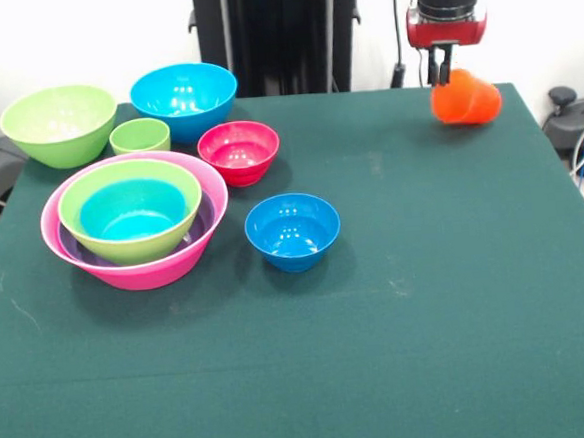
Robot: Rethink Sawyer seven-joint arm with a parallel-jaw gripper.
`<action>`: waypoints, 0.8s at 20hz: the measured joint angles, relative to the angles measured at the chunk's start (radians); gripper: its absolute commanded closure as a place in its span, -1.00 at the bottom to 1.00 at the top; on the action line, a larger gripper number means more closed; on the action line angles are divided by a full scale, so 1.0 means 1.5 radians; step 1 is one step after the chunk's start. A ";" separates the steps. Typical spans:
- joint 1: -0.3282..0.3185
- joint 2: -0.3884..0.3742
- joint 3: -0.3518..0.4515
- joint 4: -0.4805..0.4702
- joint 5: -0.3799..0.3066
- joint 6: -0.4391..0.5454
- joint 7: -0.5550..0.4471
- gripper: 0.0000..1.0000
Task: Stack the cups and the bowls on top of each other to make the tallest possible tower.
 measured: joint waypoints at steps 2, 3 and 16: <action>0.000 -0.019 -0.002 0.000 0.000 0.010 0.000 1.00; 0.000 -0.024 -0.002 0.000 0.000 0.014 0.000 1.00; 0.003 -0.095 -0.006 0.000 0.007 0.075 0.000 1.00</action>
